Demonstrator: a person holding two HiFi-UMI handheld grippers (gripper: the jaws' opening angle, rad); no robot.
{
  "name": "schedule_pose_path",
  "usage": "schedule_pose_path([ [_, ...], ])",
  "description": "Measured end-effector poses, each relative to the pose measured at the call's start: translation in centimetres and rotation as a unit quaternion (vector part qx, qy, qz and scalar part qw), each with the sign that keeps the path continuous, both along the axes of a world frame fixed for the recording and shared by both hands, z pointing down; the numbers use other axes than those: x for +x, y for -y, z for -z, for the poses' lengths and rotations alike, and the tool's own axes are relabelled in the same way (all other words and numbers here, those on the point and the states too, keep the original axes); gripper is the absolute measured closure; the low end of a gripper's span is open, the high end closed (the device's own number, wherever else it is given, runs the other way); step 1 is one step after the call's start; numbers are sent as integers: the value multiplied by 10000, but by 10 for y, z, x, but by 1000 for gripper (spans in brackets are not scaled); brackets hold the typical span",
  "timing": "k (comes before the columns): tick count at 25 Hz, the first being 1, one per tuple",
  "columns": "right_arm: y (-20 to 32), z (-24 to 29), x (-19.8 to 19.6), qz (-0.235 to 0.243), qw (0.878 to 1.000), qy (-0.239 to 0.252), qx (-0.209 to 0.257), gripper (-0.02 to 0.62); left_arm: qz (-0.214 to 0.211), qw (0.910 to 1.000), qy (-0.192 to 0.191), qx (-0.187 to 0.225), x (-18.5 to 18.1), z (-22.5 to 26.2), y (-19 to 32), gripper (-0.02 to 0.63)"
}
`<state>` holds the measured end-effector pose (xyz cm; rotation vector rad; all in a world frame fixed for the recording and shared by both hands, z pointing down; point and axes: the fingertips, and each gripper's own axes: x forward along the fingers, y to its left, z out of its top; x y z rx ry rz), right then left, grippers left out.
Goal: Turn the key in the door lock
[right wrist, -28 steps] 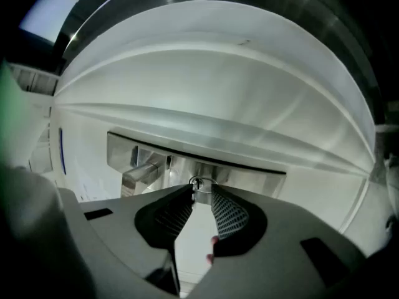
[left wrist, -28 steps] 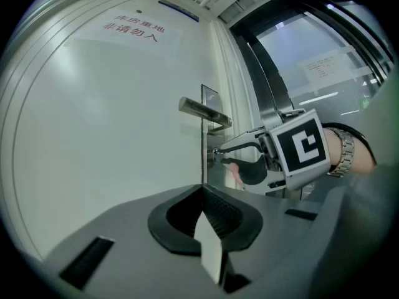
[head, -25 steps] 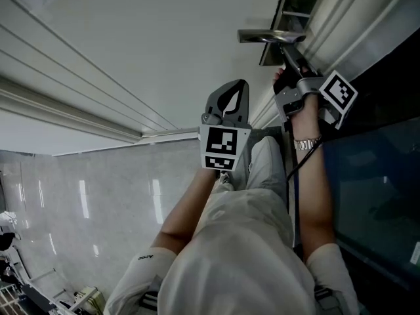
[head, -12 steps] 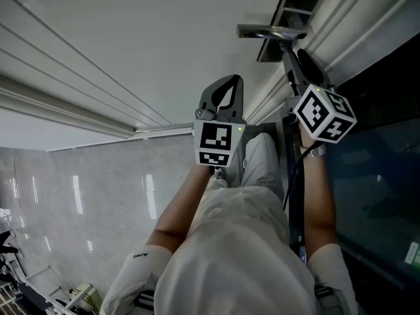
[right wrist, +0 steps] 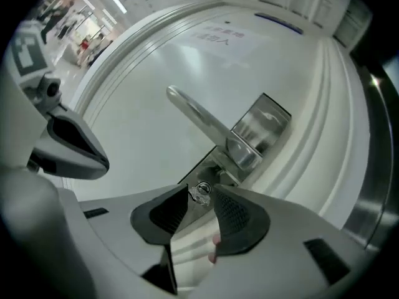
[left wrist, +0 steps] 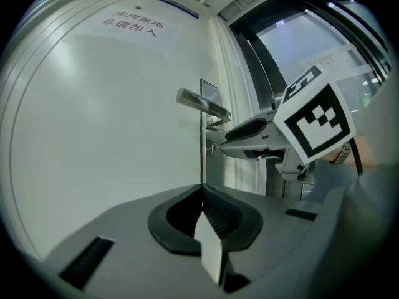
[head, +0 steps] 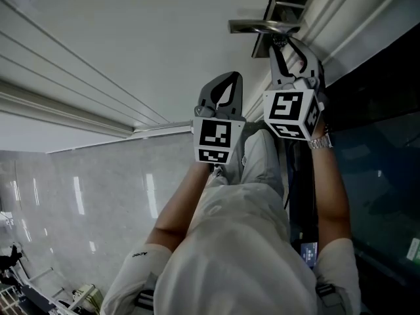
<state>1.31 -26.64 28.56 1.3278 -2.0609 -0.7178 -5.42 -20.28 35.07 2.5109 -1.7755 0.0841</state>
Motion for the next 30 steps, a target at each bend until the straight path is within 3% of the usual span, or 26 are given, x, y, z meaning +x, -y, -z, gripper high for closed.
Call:
schedule_pose_path([
  [3, 4, -6, -4, 7, 9978, -628, 188, 468, 23, 10000, -3, 1, -1, 0, 0, 598],
  [7, 10, -12, -4, -52, 9960, -878, 155, 469, 70, 10000, -14, -9, -3, 0, -1, 598],
  [23, 23, -14, -5, -338, 9931, -1007, 492, 549, 47, 10000, 19, -81, 3, -6, 5, 598],
  [26, 22, -13, -5, -401, 9942, -880, 463, 549, 37, 9999, 31, -90, 5, -6, 5, 598],
  [30, 23, -11, -2, -498, 9975, -355, 358, 578, 53, 9999, 45, -99, 5, -7, 7, 598],
])
